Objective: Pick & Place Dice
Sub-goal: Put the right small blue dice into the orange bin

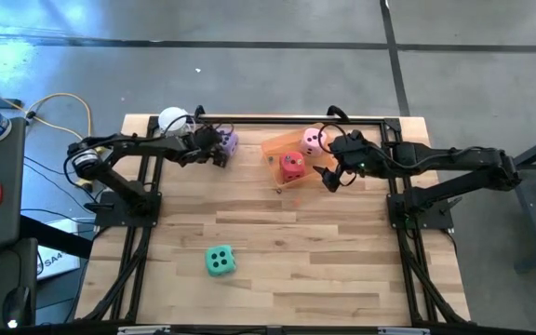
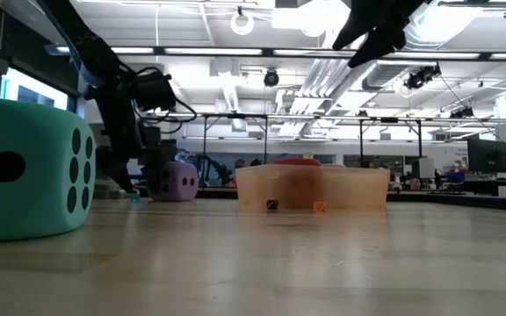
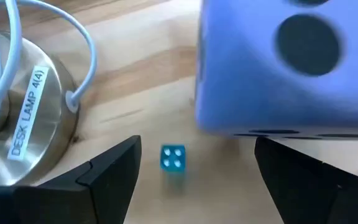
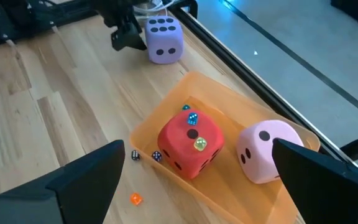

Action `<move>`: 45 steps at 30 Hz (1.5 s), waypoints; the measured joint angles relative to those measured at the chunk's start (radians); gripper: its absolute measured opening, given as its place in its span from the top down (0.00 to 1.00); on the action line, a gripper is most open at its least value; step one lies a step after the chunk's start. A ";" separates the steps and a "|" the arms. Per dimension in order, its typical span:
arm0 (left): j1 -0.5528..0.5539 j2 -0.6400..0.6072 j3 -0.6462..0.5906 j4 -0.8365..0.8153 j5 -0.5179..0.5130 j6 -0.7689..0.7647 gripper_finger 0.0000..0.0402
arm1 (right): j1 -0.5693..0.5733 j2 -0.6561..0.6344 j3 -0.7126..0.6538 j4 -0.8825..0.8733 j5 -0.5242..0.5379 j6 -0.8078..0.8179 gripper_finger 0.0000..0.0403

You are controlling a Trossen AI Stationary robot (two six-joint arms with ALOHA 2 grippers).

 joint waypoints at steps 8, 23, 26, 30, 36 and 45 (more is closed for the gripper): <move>0.038 0.058 0.003 -0.009 0.074 0.000 0.24 | 0.000 0.000 0.000 0.003 -0.003 0.000 0.01; -0.001 0.073 0.002 0.007 0.065 0.011 0.42 | 0.000 0.000 0.000 0.001 -0.003 -0.026 0.01; -0.001 0.073 0.003 0.010 0.085 0.011 0.54 | 0.000 0.000 0.000 0.001 -0.003 -0.027 0.01; -0.002 0.074 0.002 0.009 0.101 0.011 0.70 | 0.000 0.000 0.000 0.000 -0.003 -0.027 0.01; -0.016 0.074 0.002 0.010 0.106 0.010 0.83 | 0.000 0.000 0.000 -0.004 -0.003 -0.028 0.01; -0.065 0.034 -0.003 0.002 0.140 0.007 0.84 | 0.000 0.000 0.000 -0.005 -0.003 -0.028 0.01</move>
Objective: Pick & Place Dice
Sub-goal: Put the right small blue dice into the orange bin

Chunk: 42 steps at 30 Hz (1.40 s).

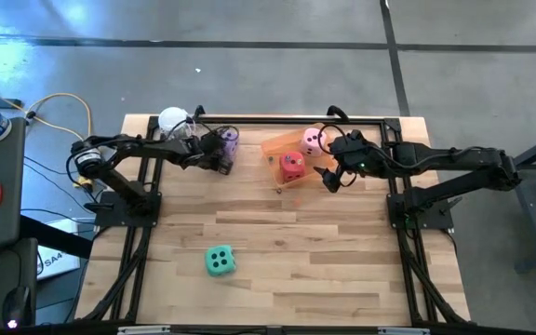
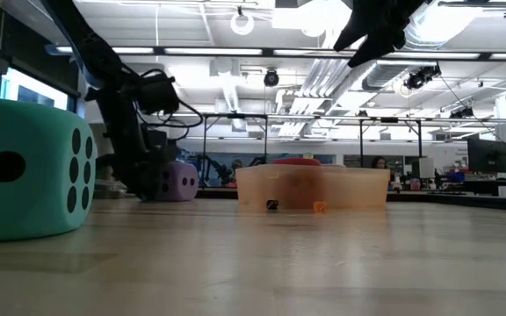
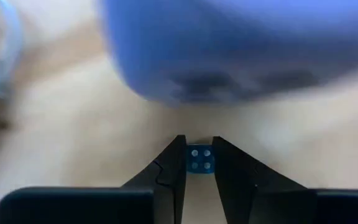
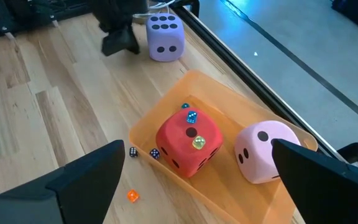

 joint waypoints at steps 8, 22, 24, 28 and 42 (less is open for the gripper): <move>-0.063 -0.147 -0.002 0.056 0.021 0.018 0.84 | 0.000 0.000 0.000 0.001 0.000 0.000 0.01; -0.177 -0.180 0.005 0.710 0.064 0.112 0.78 | 0.000 0.000 0.000 0.003 0.003 -0.022 0.01; -0.177 -0.164 0.019 0.721 0.064 0.100 0.74 | 0.000 0.000 0.000 0.006 0.003 -0.019 0.01; -0.182 -0.122 0.064 0.725 0.077 0.090 0.69 | 0.000 0.000 0.000 0.010 0.000 -0.016 0.01; -0.185 0.162 0.290 0.700 0.219 0.086 0.60 | 0.001 0.000 0.000 0.027 -0.025 0.003 0.01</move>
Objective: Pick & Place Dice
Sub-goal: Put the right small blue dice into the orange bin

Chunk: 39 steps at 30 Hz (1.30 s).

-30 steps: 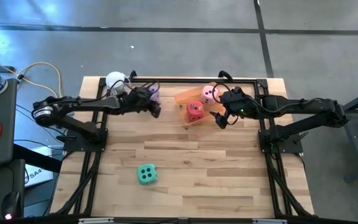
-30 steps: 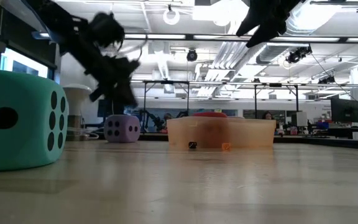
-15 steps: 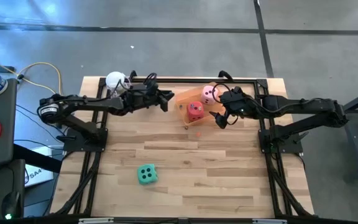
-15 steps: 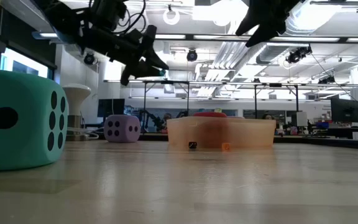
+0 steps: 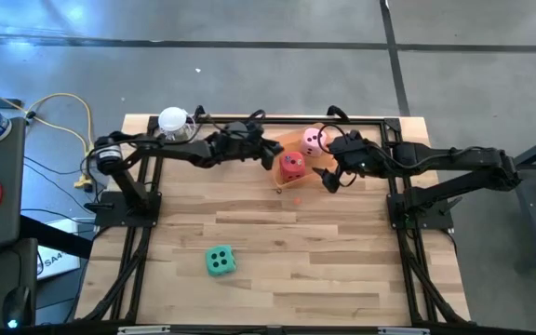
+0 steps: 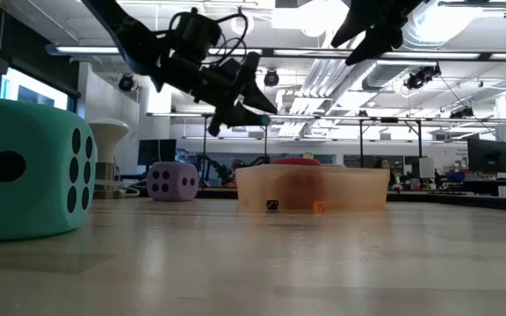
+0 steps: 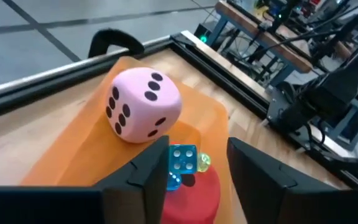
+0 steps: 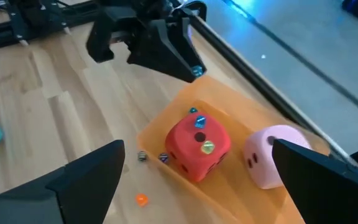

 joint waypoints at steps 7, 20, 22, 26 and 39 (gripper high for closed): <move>0.001 0.014 0.004 0.004 0.088 -0.024 0.39 | 0.000 0.000 0.000 -0.002 -0.026 0.017 0.01; 0.028 0.016 0.004 -0.021 0.115 -0.202 0.30 | -0.001 0.000 0.000 0.043 -0.024 -0.019 0.01; 0.035 0.016 0.004 -0.066 0.095 -0.253 0.30 | -0.001 0.000 0.000 0.044 -0.024 -0.020 0.01; 0.052 0.016 0.004 -0.166 0.085 -0.280 0.30 | -0.001 0.000 0.000 0.044 -0.027 -0.020 0.01; 0.011 0.031 0.004 -0.204 0.029 0.088 0.30 | -0.001 0.000 0.000 0.039 -0.027 -0.028 0.01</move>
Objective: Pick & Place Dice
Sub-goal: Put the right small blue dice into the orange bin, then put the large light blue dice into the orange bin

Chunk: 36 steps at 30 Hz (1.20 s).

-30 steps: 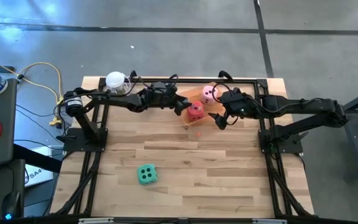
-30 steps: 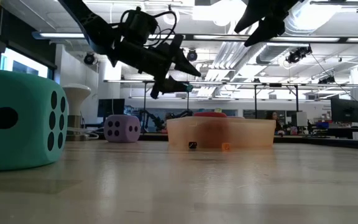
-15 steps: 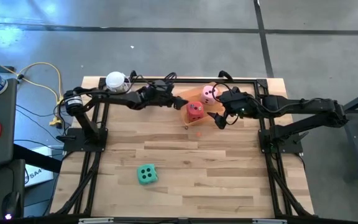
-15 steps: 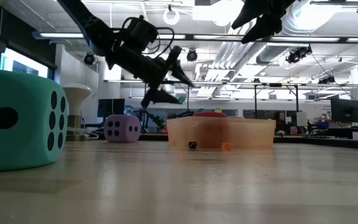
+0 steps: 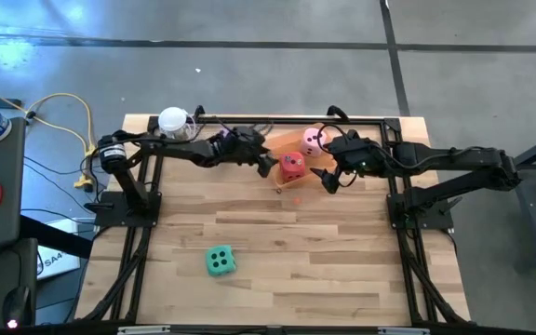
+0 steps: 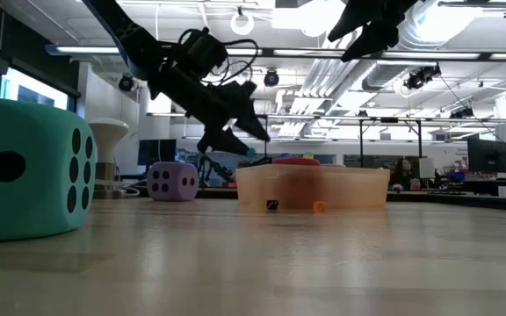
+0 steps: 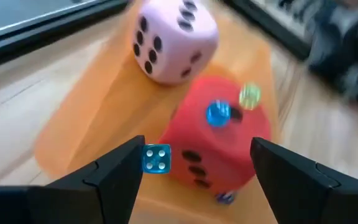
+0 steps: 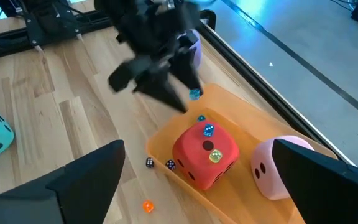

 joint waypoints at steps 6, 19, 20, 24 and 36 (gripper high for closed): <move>-0.060 0.048 0.000 0.029 -0.074 0.189 0.30 | 0.000 0.000 0.000 -0.006 0.003 -0.023 0.01; -0.105 0.074 -0.001 0.034 -0.116 0.322 0.30 | 0.000 0.000 0.000 -0.055 0.001 -0.017 0.01; -0.104 0.063 -0.002 0.034 -0.116 0.323 0.30 | 0.000 0.000 0.000 -0.054 0.001 -0.017 0.01; -0.100 0.004 -0.002 0.024 -0.107 0.304 0.30 | 0.000 0.000 0.000 -0.051 0.001 -0.015 0.01; -0.020 -0.238 -0.001 -0.622 -0.127 0.251 0.30 | 0.000 0.000 0.000 -0.056 0.001 -0.015 0.01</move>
